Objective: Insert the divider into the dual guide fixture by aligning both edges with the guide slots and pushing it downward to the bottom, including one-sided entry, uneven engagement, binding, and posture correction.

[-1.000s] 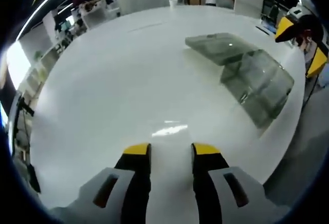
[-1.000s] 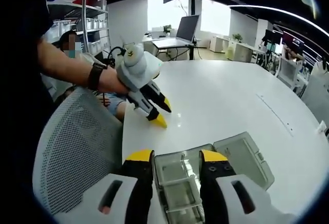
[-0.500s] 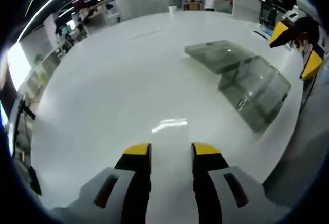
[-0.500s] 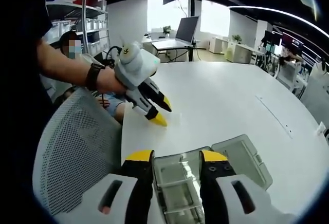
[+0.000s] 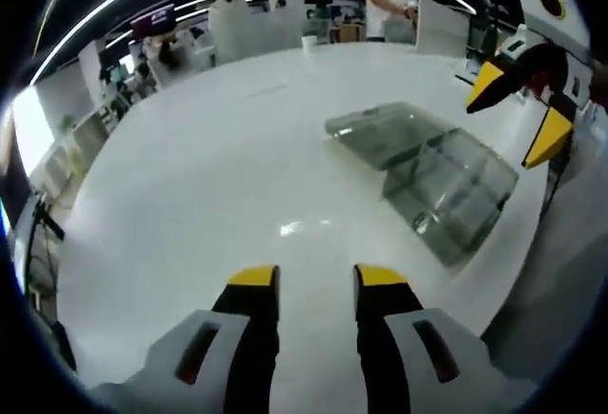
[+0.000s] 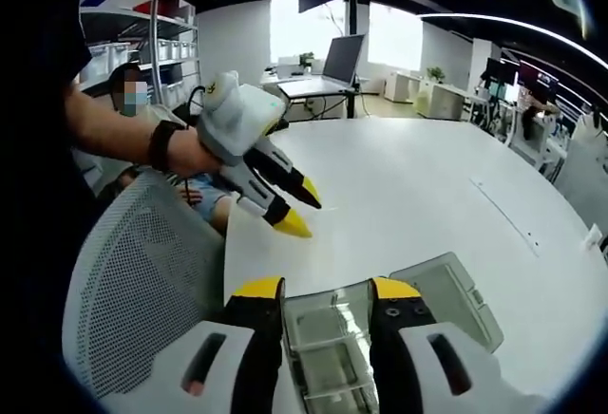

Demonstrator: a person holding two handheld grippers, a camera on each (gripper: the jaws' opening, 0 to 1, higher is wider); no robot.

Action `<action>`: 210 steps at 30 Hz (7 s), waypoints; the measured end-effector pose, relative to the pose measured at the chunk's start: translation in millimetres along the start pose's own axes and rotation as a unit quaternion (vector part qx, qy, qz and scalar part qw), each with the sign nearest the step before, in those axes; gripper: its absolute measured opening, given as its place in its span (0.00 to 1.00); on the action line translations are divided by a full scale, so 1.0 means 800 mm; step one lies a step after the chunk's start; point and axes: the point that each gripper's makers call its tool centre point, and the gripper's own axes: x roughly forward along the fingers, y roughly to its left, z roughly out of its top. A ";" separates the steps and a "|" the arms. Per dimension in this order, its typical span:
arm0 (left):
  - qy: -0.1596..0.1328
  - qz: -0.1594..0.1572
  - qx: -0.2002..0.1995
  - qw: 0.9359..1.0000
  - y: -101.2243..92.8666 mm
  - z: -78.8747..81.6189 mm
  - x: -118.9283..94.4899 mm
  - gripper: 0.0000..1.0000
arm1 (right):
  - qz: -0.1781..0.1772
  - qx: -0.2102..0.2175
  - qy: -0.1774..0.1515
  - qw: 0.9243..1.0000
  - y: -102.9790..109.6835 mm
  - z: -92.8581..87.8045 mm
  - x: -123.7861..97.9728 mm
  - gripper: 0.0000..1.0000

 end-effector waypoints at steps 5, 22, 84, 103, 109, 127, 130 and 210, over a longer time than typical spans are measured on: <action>-0.007 0.000 0.006 1.000 -0.005 0.008 -0.002 0.29 | 0.000 0.004 -0.005 1.000 -0.001 0.002 -0.001 0.31; -0.058 -0.004 0.025 0.998 -0.024 0.041 -0.020 0.29 | 0.003 0.019 -0.017 1.000 -0.003 0.010 -0.002 0.30; -0.174 -0.075 0.119 0.975 -0.124 0.100 -0.050 0.29 | 0.005 0.172 -0.057 0.984 -0.020 0.022 -0.008 0.09; -0.167 -0.078 0.131 0.974 -0.139 0.097 -0.046 0.26 | 0.011 0.234 -0.082 0.969 -0.020 0.029 -0.020 0.00; -0.153 -0.084 0.125 0.977 -0.142 0.091 -0.039 0.29 | 0.006 0.223 -0.080 0.972 -0.021 0.027 -0.021 0.00; -0.154 -0.093 0.094 0.979 -0.132 0.088 -0.043 0.43 | 0.003 0.131 -0.039 0.991 -0.026 0.011 -0.018 0.00; -0.153 -0.095 0.090 0.979 -0.131 0.088 -0.045 0.45 | 0.007 0.115 -0.037 0.993 -0.025 0.013 -0.018 0.00; -0.158 -0.111 -0.012 0.981 -0.121 0.072 -0.063 0.64 | 0.073 -0.043 0.036 0.996 -0.022 -0.037 0.023 0.00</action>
